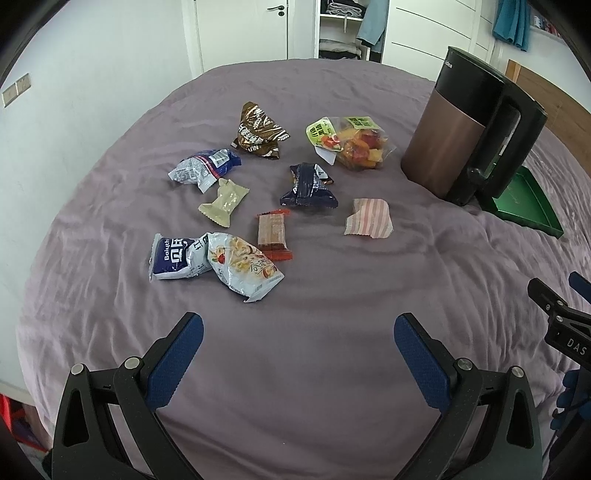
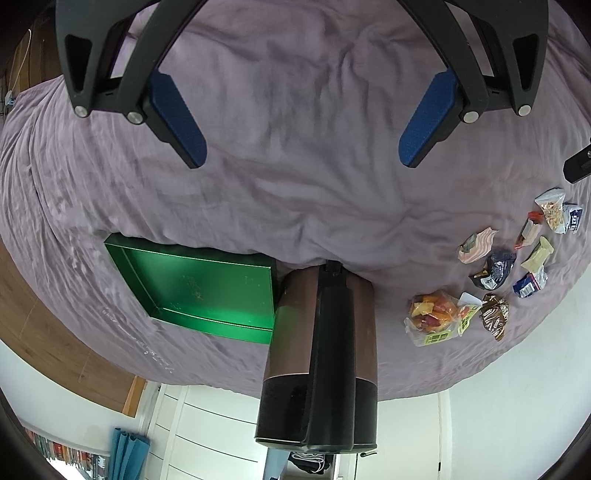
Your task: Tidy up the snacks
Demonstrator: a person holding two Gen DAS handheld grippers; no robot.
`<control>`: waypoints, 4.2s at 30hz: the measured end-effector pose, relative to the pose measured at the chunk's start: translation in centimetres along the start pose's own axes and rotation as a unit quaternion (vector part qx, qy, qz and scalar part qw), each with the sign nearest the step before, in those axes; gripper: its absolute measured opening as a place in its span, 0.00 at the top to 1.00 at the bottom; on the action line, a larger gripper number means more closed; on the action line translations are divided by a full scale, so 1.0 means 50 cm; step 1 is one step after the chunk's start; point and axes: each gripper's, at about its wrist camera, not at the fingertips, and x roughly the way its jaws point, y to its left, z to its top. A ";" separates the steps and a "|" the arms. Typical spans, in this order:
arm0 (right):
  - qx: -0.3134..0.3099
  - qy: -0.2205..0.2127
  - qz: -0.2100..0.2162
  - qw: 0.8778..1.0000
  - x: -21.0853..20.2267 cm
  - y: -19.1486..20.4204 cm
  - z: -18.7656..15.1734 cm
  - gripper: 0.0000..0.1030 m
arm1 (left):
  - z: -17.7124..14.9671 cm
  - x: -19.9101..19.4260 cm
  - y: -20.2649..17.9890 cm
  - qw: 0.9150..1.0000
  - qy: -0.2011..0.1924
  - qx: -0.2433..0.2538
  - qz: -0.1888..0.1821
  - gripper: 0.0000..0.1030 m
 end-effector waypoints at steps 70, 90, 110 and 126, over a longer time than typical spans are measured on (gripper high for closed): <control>-0.015 0.084 0.237 0.968 0.225 0.335 0.139 0.00 | 0.067 0.290 0.249 0.948 0.096 -0.282 0.111 0.01; -0.010 0.091 0.269 0.959 0.255 0.324 0.153 0.70 | 0.090 0.225 0.289 0.959 0.066 -0.267 0.070 0.54; -0.037 0.075 0.298 0.951 0.159 0.289 0.137 0.79 | 0.075 0.077 0.318 0.973 -0.005 -0.229 -0.029 0.72; -0.026 0.020 0.292 0.956 -0.034 0.124 0.091 0.79 | 0.095 -0.165 0.205 0.981 -0.079 -0.101 -0.146 0.72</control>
